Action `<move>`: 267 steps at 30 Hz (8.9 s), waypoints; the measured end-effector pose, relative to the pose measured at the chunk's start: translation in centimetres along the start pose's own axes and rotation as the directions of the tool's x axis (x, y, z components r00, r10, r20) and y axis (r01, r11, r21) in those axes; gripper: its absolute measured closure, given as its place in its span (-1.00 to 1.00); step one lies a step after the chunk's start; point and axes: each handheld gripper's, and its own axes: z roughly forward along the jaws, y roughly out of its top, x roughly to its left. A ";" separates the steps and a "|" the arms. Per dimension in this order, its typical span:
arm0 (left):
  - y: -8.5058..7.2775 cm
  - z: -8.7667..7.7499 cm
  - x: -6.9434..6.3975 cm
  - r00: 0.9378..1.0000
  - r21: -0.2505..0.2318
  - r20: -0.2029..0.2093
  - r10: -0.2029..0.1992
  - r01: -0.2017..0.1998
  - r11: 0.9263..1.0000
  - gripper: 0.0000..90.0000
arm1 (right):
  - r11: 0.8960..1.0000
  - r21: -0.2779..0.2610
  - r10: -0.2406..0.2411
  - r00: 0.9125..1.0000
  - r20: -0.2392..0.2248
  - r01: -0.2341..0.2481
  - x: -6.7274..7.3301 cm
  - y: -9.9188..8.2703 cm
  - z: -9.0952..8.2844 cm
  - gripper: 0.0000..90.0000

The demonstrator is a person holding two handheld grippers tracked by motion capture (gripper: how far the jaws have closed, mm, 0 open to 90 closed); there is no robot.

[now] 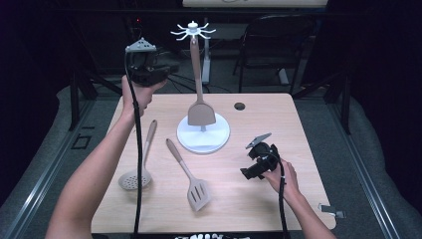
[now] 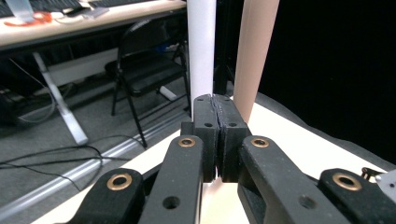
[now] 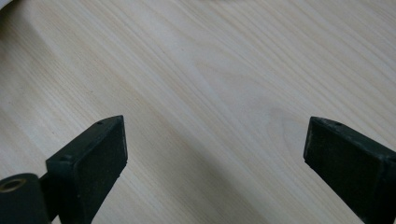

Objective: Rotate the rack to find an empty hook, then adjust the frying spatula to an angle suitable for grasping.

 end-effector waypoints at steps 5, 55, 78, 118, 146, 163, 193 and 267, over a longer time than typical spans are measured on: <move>1.3 -0.5 -0.3 1.000 -0.027 -0.010 0.019 -0.019 0.999 0.98 | 1.000 -0.001 0.008 1.000 -0.006 -0.008 0.0 -0.1 0.0 -0.87; 5.8 0.5 0.0 0.991 -0.045 -0.133 0.025 -0.031 0.999 0.98 | 1.000 0.009 -0.012 1.000 -0.009 0.012 0.0 -0.1 0.1 -0.85; 3.2 -1.4 0.4 0.988 0.001 -0.152 -0.008 0.008 1.000 0.09 | 1.000 0.004 -0.014 1.000 -0.021 0.015 0.1 0.0 0.0 -0.83; -19.6 0.1 -0.8 0.983 0.376 -0.167 -0.069 0.129 0.918 -0.77 | 0.998 0.031 -0.053 0.997 -0.047 0.055 1.3 0.3 1.0 -0.78; -22.5 0.6 -1.5 0.965 0.389 -0.165 -0.204 0.254 0.885 -0.88 | 0.988 0.037 -0.148 0.986 -0.081 0.151 4.8 1.3 1.3 0.44; -22.5 1.0 -2.0 0.971 0.393 -0.162 -0.176 0.227 0.891 -0.84 | 0.968 -0.138 -0.239 0.936 -0.257 0.210 11.4 4.0 -0.3 1.00; -24.1 4.5 -3.8 0.962 0.500 -0.128 -0.240 0.272 0.822 -0.70 | 0.948 0.035 -0.285 0.891 -0.353 0.317 15.5 3.1 4.7 1.00; -22.0 2.9 -6.7 0.922 0.259 0.082 -0.379 0.347 0.901 0.55 | 0.988 -0.156 -0.050 0.942 -0.331 -0.003 11.7 7.0 5.0 0.46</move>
